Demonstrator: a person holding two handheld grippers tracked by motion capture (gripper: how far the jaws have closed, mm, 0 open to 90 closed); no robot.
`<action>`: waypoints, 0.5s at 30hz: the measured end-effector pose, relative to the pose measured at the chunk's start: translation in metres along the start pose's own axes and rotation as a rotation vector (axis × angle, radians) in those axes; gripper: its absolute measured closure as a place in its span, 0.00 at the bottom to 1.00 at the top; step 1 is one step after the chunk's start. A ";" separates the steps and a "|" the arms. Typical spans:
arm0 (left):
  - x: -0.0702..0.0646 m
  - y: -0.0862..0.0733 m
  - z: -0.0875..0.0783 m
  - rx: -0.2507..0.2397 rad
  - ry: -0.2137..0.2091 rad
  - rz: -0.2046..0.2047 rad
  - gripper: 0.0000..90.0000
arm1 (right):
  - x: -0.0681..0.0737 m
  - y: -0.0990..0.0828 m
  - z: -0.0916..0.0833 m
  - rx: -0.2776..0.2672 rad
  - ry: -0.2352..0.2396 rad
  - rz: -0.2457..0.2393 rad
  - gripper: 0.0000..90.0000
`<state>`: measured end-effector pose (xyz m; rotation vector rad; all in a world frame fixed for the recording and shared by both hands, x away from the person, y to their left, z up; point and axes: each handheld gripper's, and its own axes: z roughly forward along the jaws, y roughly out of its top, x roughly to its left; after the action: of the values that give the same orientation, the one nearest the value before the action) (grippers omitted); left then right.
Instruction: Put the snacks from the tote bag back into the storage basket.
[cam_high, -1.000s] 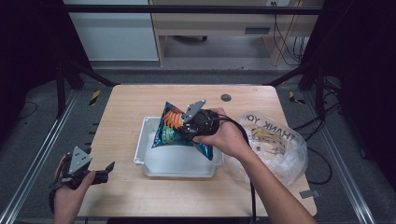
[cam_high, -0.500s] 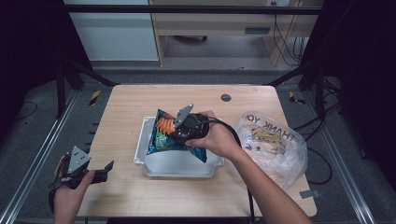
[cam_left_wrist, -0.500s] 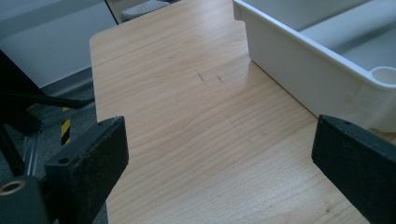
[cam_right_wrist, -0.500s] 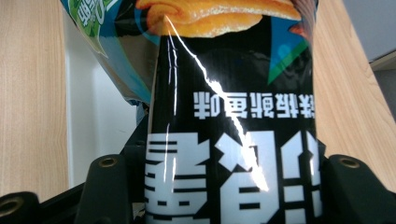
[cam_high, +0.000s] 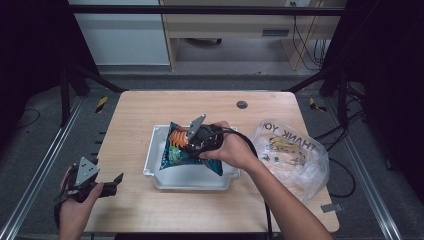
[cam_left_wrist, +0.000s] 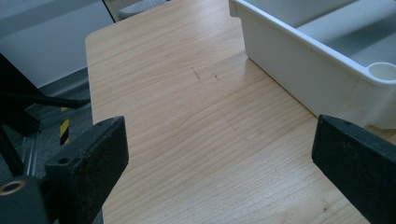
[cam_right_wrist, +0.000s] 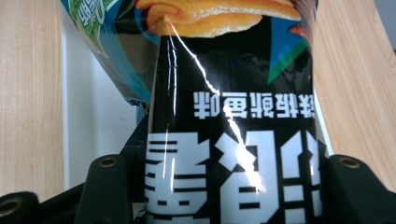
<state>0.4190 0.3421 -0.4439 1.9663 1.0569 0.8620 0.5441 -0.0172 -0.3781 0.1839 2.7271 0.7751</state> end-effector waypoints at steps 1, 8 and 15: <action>0.000 0.000 0.000 0.001 -0.001 0.002 0.04 | -0.001 -0.001 0.001 0.001 0.002 -0.006 0.46; 0.002 0.000 -0.001 0.000 0.002 -0.005 0.04 | 0.001 -0.001 0.009 0.014 0.027 -0.024 0.46; 0.001 0.000 -0.001 -0.001 0.000 -0.003 0.04 | 0.002 -0.004 0.020 0.038 0.051 -0.024 0.46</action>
<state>0.4190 0.3436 -0.4430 1.9641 1.0587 0.8608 0.5485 -0.0108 -0.3970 0.1410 2.7880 0.7309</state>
